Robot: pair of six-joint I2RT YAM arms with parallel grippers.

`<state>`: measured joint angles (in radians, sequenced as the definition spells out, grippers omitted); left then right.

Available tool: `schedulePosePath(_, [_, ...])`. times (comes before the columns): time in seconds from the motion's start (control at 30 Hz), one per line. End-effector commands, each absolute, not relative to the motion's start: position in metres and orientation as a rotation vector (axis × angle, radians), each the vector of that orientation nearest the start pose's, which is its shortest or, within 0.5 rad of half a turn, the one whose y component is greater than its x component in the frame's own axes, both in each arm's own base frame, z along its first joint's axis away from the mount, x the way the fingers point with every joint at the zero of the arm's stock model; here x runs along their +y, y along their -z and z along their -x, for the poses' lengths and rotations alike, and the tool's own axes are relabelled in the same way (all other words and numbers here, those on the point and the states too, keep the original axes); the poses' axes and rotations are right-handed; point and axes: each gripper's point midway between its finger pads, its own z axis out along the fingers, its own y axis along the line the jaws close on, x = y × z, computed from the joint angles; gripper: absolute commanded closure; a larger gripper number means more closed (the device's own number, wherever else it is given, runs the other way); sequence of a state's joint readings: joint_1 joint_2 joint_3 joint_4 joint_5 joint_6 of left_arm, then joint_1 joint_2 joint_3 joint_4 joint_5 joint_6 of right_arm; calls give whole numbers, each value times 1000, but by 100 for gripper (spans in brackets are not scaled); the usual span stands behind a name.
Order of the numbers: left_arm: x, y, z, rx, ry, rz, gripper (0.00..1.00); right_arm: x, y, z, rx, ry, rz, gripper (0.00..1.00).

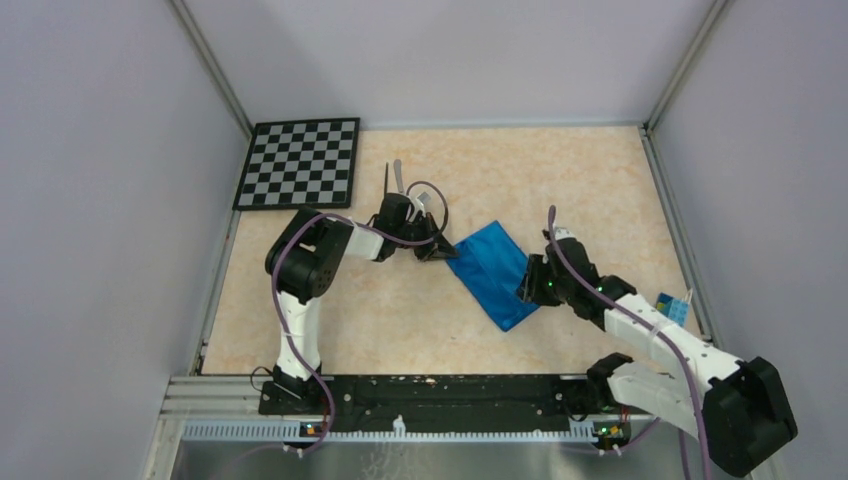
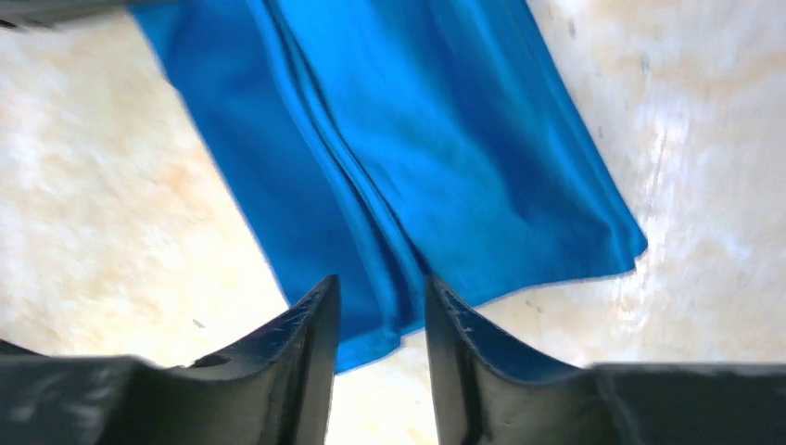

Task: Fold the napkin into a case and place the utensils inside
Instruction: Smooth out the 2/3-rectangle-folded napkin at the center of the board.

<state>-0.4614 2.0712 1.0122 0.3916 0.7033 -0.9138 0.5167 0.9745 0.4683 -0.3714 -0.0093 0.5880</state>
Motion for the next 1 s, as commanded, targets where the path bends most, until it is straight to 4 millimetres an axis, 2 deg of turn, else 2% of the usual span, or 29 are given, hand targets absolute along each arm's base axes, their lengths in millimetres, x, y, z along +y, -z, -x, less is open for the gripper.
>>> schedulePosePath(0.0, [-305, 21, -335, 2625, 1289, 203, 99, 163, -105, -230, 2376, -547, 56, 55])
schedulePosePath(0.07, [-305, 20, -335, 2625, 1289, 200, 99, 195, -116, -232, 2327, -735, 185, 49])
schedulePosePath(0.2, [-305, 20, -335, 2624, 1293, 198, 99, 257, -131, -231, 2250, -1140, 362, 48])
schedulePosePath(0.33, [-305, 19, -335, 2623, 1294, 194, 100, 291, -132, -233, 2196, -1392, 473, 53])
schedulePosePath(0.37, [-305, 19, -335, 2624, 1294, 192, 100, 295, -126, -233, 2212, -1423, 485, 53])
schedulePosePath(0.53, [-304, 21, -336, 2627, 1297, 191, 100, 294, -97, -229, 2264, -1519, 465, 53])
schedulePosePath(0.63, [-302, 22, -337, 2628, 1297, 193, 100, 283, -76, -222, 2325, -1546, 398, 52])
schedulePosePath(0.83, [-298, 25, -338, 2632, 1301, 199, 100, 261, -44, -188, 2456, -1540, 339, 52])
schedulePosePath(0.97, [-297, 27, -337, 2637, 1300, 202, 100, 241, -31, -168, 2578, -1420, 262, 52])
